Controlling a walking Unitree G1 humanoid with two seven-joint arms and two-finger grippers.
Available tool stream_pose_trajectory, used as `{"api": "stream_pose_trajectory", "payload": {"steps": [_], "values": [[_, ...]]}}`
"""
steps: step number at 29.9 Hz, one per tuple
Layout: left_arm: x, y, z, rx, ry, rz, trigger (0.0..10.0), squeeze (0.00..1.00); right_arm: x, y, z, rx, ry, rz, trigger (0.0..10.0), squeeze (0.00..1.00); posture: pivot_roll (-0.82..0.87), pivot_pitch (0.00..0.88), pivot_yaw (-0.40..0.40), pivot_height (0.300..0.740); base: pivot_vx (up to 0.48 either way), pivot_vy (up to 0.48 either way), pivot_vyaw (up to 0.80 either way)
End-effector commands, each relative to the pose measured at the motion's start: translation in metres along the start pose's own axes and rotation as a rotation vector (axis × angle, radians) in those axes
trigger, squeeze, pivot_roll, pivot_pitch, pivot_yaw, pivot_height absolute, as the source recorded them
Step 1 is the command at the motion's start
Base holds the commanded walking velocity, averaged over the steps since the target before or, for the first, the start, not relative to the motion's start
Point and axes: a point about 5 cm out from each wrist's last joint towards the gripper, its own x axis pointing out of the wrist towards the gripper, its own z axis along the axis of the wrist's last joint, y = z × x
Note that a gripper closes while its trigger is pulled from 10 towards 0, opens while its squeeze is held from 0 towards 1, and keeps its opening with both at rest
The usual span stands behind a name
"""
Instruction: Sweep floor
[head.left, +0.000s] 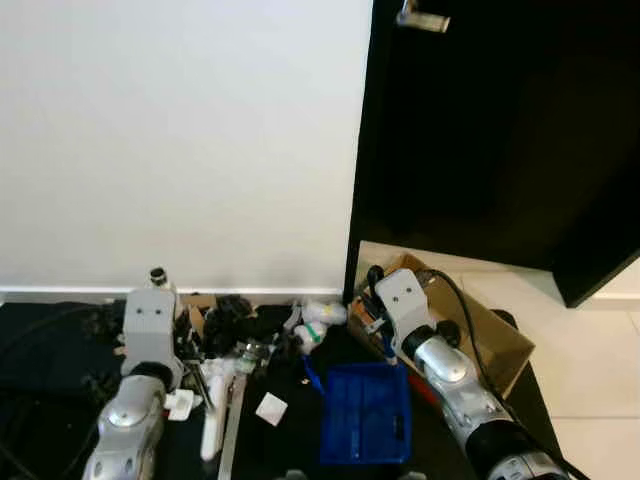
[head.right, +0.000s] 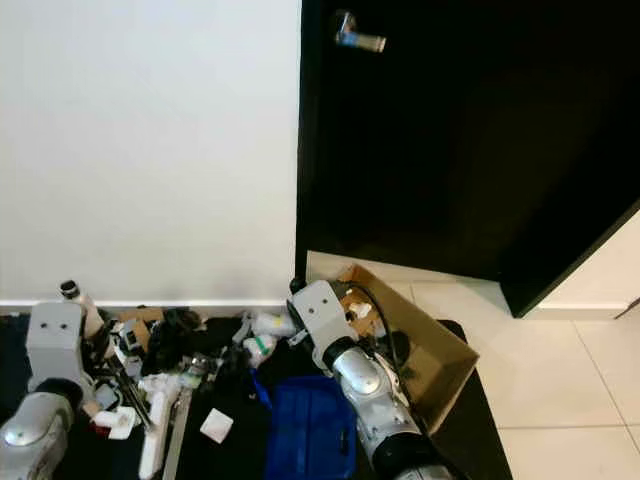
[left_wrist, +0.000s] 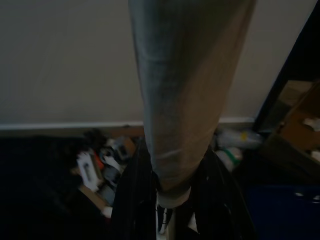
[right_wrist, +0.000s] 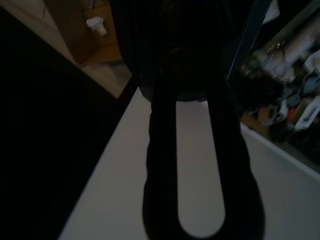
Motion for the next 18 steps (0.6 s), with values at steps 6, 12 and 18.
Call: {"api": "stream_pose_trajectory", "payload": {"steps": [6,12,18], "values": [[-0.009,-0.031,-0.03,-0.056,0.092,-0.113,10.0,0.0,-0.001,0.009,-0.013,0.067,0.058,-0.006,10.0,0.0,0.12,0.292,0.002,0.74,0.0,0.0,0.0],[-0.014,-0.045,-0.034,-0.085,0.1,-0.159,10.0,0.0,0.0,0.012,-0.012,0.095,0.05,0.003,10.0,0.0,0.13,0.288,0.003,0.74,0.0,0.0,0.0],[-0.009,-0.064,-0.017,-0.164,0.039,-0.197,10.0,0.0,0.001,0.022,-0.012,0.132,0.041,0.095,10.0,0.0,0.14,0.284,0.0,0.74,0.0,0.0,0.0]]}}
